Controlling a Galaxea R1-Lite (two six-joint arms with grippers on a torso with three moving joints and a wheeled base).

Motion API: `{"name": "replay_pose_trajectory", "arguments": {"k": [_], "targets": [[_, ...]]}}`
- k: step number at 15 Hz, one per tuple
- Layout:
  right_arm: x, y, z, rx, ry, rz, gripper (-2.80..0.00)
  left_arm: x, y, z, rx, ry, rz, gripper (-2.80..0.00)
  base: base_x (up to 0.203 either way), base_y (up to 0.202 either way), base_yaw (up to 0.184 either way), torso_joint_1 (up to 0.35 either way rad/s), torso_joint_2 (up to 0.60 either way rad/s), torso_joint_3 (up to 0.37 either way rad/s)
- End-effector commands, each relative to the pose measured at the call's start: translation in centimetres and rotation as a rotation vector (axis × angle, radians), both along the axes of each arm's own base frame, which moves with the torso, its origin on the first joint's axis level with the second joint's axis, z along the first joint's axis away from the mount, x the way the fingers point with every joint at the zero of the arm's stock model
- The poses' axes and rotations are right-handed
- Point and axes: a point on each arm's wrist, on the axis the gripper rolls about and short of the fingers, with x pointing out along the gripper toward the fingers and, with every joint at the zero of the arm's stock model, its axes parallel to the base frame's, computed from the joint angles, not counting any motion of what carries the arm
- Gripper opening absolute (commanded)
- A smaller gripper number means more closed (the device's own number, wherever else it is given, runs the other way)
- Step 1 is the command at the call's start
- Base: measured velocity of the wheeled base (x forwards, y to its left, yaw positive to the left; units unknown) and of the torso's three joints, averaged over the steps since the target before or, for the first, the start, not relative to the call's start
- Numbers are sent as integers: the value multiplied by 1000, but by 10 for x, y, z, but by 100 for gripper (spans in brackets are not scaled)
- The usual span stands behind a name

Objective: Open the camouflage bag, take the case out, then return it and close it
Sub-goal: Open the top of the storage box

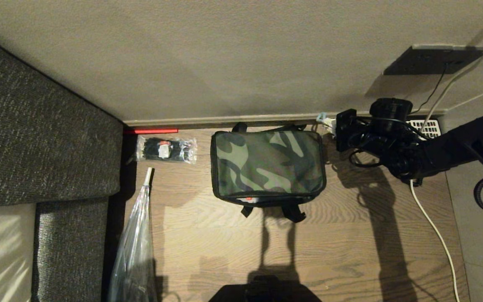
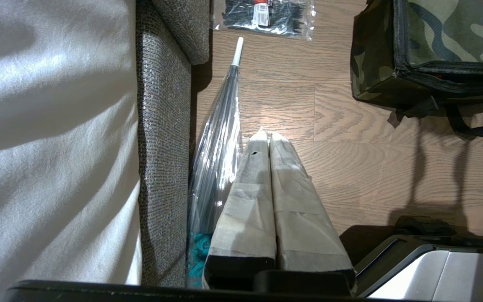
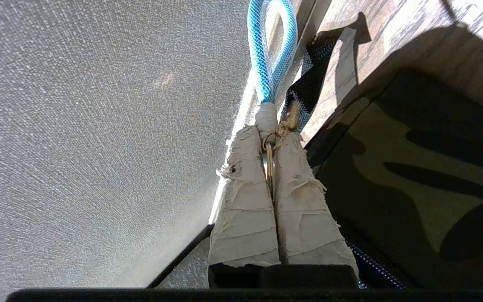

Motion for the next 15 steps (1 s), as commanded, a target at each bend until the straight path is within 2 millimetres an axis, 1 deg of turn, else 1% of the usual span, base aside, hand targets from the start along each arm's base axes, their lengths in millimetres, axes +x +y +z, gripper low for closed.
{"name": "replay_pose_trajectory", "arguments": {"k": [1, 7, 8, 15], "targets": [[-1, 0, -6, -34, 14, 4, -280, 0, 0, -1, 0, 1, 0, -280, 0, 0, 0, 0, 0, 0], [-1, 0, -6, -34, 14, 4, -280, 0, 0, -1, 0, 1, 0, -280, 0, 0, 0, 0, 0, 0], [-1, 0, -6, -34, 14, 4, 0, 0, 0, -1, 0, 1, 0, -280, 0, 0, 0, 0, 0, 0], [-2, 0, -6, -38, 12, 9, 0, 0, 0, -1, 0, 1, 0, -280, 0, 0, 0, 0, 0, 0]]}}
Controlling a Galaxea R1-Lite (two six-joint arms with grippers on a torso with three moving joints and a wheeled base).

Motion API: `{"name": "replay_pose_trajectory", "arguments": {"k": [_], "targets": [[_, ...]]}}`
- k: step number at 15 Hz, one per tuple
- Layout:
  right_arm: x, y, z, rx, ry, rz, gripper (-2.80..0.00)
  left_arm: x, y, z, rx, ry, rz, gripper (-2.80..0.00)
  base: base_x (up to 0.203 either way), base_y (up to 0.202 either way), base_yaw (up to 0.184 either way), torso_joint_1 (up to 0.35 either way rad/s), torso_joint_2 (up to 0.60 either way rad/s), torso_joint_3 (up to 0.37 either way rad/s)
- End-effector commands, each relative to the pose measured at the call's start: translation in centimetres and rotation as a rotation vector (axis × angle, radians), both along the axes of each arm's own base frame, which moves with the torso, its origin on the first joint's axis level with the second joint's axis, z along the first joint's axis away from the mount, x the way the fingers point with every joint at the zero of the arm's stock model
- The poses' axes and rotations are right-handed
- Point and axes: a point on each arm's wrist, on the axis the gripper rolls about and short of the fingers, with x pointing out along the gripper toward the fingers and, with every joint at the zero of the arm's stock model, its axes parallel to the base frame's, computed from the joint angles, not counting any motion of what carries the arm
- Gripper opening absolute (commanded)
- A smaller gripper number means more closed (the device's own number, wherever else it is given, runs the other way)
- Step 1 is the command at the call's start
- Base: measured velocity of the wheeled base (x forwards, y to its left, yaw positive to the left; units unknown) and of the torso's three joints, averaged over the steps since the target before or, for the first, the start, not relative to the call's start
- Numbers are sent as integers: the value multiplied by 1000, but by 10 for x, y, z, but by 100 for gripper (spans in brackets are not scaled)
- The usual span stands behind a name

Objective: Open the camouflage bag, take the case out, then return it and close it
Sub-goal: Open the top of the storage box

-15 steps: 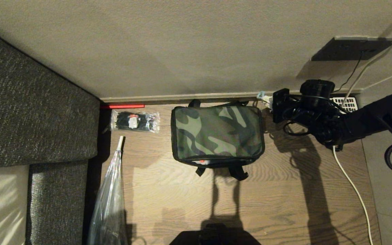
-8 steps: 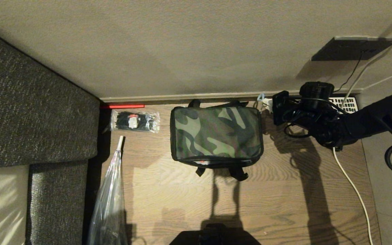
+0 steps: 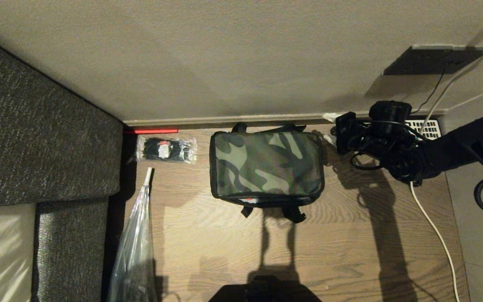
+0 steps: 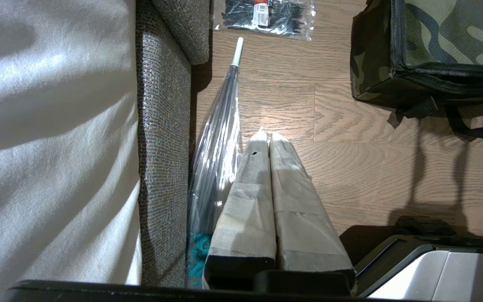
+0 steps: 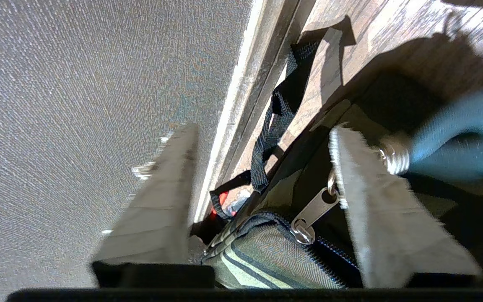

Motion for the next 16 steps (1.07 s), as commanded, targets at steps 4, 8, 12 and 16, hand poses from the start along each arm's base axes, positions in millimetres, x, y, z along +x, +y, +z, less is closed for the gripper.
{"name": "replay_pose_trajectory", "arguments": {"k": [4, 8, 12, 16], "targets": [[-23, -1, -29, -77, 102, 101, 0, 0, 0, -1, 0, 1, 1, -280, 0, 0, 0, 0, 0, 0], [-23, -1, -29, -77, 102, 101, -280, 0, 0, -1, 0, 1, 1, -280, 0, 0, 0, 0, 0, 0], [-23, -1, -29, -77, 102, 101, -280, 0, 0, -1, 0, 1, 1, -280, 0, 0, 0, 0, 0, 0], [-23, -1, -29, -77, 102, 101, -280, 0, 0, -1, 0, 1, 1, -280, 0, 0, 0, 0, 0, 0]]}}
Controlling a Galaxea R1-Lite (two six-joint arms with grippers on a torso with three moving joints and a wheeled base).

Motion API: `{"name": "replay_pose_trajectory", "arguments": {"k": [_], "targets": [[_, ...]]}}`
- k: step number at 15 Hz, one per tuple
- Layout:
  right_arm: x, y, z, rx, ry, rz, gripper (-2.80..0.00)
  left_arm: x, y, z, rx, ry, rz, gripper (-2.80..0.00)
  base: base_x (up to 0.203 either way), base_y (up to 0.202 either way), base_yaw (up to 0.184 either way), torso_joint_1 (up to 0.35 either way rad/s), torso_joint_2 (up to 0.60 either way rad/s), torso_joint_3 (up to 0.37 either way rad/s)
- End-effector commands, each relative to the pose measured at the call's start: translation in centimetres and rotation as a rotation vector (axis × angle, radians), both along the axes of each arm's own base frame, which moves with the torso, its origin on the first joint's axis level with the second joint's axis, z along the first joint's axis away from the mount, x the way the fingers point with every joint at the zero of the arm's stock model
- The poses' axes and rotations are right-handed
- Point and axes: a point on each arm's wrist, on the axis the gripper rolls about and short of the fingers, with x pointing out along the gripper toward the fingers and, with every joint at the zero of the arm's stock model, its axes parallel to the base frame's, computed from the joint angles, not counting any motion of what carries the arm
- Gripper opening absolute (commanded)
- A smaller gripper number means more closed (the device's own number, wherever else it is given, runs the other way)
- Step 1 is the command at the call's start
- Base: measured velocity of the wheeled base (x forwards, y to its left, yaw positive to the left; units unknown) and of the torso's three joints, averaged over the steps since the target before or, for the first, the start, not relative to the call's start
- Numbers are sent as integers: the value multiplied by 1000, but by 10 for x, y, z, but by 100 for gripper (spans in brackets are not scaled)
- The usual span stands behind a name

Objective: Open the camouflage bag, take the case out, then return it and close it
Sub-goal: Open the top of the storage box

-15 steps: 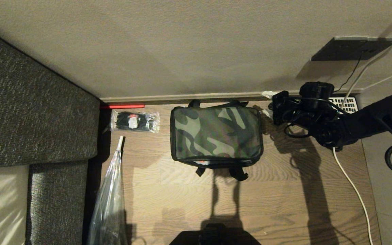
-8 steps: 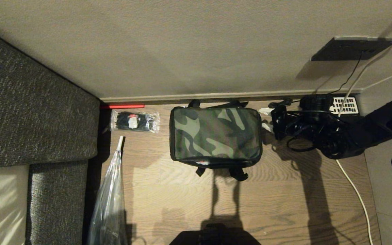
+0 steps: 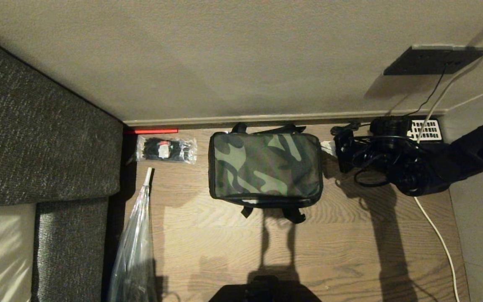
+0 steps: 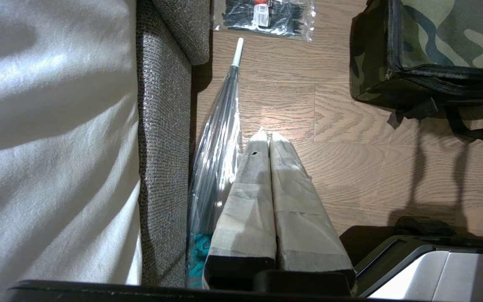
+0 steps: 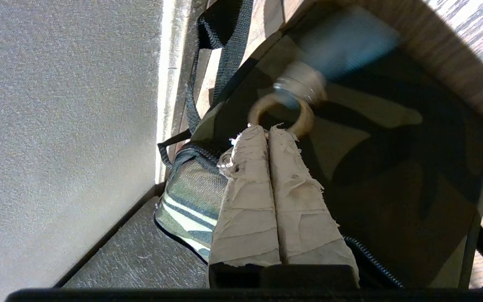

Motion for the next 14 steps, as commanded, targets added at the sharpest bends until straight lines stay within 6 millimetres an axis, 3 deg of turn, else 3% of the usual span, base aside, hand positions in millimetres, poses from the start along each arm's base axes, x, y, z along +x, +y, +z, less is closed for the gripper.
{"name": "replay_pose_trajectory", "arguments": {"k": [1, 3, 5, 7, 14], "targets": [[-2, -4, 0, -9, 1, 14, -280, 0, 0, -1, -1, 1, 1, -280, 0, 0, 0, 0, 0, 0], [-31, -28, 13, -55, -16, 209, -280, 0, 0, -1, -1, 1, 1, -280, 0, 0, 0, 0, 0, 0], [-83, -49, 53, -83, -135, 433, -280, 0, 0, -1, -1, 1, 1, -280, 0, 0, 0, 0, 0, 0], [-122, -65, 57, -96, -197, 625, -280, 0, 0, -1, -1, 1, 1, -280, 0, 0, 0, 0, 0, 0], [-150, -71, 45, -300, -170, 693, -280, 0, 0, -1, -1, 1, 1, -280, 0, 0, 0, 0, 0, 0]]}}
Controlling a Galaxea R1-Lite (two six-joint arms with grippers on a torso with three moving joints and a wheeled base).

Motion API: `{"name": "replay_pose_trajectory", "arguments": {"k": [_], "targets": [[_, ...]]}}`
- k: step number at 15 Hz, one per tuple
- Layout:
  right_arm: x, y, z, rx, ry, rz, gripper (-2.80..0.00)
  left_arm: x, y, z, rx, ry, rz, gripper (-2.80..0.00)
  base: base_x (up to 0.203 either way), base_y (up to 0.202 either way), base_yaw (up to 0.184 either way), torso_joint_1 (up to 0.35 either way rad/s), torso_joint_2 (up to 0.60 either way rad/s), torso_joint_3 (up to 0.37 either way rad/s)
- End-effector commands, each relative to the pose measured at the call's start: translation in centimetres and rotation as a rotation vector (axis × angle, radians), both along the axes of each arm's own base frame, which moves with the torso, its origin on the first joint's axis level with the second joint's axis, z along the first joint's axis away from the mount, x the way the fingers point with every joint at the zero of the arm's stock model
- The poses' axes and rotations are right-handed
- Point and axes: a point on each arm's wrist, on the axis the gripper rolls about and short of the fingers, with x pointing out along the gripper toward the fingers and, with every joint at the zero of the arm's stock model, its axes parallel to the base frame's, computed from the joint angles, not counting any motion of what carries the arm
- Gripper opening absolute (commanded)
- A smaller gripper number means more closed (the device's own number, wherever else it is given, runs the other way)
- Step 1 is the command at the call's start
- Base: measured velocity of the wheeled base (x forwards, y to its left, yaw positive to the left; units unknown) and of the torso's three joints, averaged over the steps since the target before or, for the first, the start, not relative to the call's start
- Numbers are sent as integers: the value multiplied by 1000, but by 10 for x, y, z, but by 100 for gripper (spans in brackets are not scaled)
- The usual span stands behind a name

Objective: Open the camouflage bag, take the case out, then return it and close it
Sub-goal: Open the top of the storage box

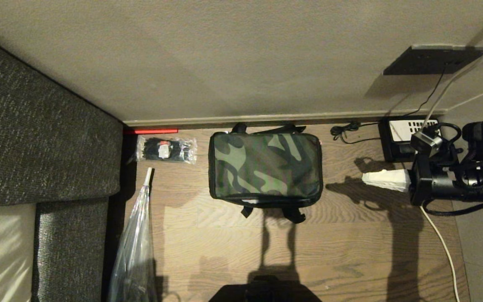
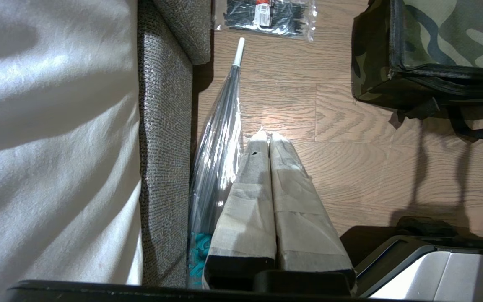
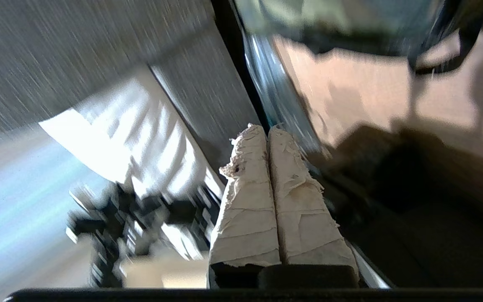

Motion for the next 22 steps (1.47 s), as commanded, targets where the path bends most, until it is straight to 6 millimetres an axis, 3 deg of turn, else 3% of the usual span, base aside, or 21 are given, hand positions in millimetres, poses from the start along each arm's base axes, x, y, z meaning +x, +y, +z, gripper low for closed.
{"name": "replay_pose_trajectory", "arguments": {"k": [1, 5, 6, 9, 10, 11, 14, 17, 19, 21, 22], "targets": [[-8, 0, 5, -19, -24, 15, -280, 0, 0, -1, 0, 1, 1, -280, 0, 0, 0, 0, 0, 0], [-8, 0, 4, -22, -21, 15, -280, 0, 0, -1, 0, 1, 1, -280, 0, 0, 0, 0, 0, 0], [-4, 3, -6, -85, -26, -4, -280, 0, 0, -1, 0, 1, 1, -280, 0, 0, 0, 0, 0, 0], [23, 7, -62, -691, -130, -172, -280, 0, 0, -1, 0, 1, 1, -280, 0, 0, 0, 0, 0, 0], [28, 9, -77, -851, -159, -155, -280, 0, 0, -1, 0, 1, 1, -280, 0, 0, 0, 0, 0, 0], [30, 12, -82, -898, -175, -144, -280, 0, 0, -1, 0, 1, 1, -280, 0, 0, 0, 0, 0, 0], [32, 14, -83, -887, -178, -158, -280, 0, 0, -1, 0, 1, 1, -280, 0, 0, 0, 0, 0, 0], [66, 27, -89, -647, -224, -405, -280, 0, 0, -1, 0, 1, 1, -280, 0, 0, 0, 0, 0, 0], [69, 31, -88, -621, -233, -424, -280, 0, 0, -1, 0, 1, 1, -280, 0, 0, 0, 0, 0, 0], [70, 54, -77, -568, -290, -418, -280, 0, 0, -1, 0, 1, 1, -280, 0, 0, 0, 0, 0, 0], [70, 54, -76, -565, -294, -421, -280, 0, 0, -1, 0, 1, 1, -280, 0, 0, 0, 0, 0, 0]]}}
